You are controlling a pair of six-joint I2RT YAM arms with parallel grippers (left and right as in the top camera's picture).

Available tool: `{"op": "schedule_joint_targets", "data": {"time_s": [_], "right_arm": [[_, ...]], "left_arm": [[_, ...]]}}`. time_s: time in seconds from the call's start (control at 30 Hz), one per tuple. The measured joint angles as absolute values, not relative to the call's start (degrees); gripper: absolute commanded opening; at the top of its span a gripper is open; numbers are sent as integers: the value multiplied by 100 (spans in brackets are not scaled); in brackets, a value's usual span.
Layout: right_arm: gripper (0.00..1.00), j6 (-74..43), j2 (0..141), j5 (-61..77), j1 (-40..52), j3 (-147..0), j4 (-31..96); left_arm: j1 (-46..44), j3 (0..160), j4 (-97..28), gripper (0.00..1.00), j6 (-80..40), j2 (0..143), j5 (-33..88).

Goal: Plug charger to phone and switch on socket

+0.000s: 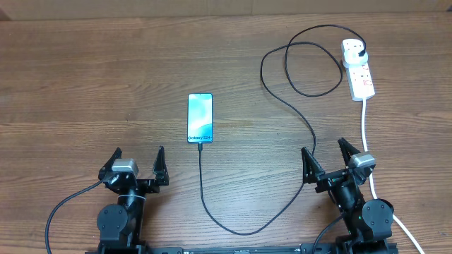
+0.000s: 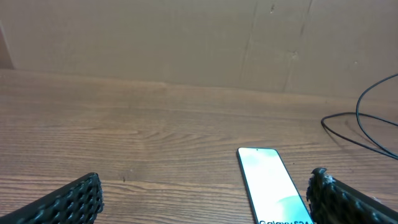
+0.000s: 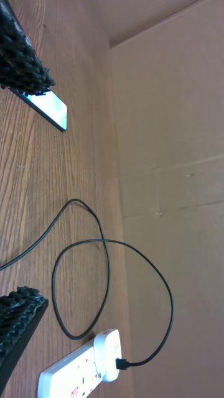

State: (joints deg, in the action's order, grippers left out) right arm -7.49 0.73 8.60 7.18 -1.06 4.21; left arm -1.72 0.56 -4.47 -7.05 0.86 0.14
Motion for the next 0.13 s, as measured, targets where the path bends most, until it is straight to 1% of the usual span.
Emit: {"op": "schedule_joint_targets", "data": {"time_s": [0.13], "right_arm": [[100,-749,73,860,716,-106,425]], "left_arm": [[-172,56,-447,99,-705,86,14]]}}
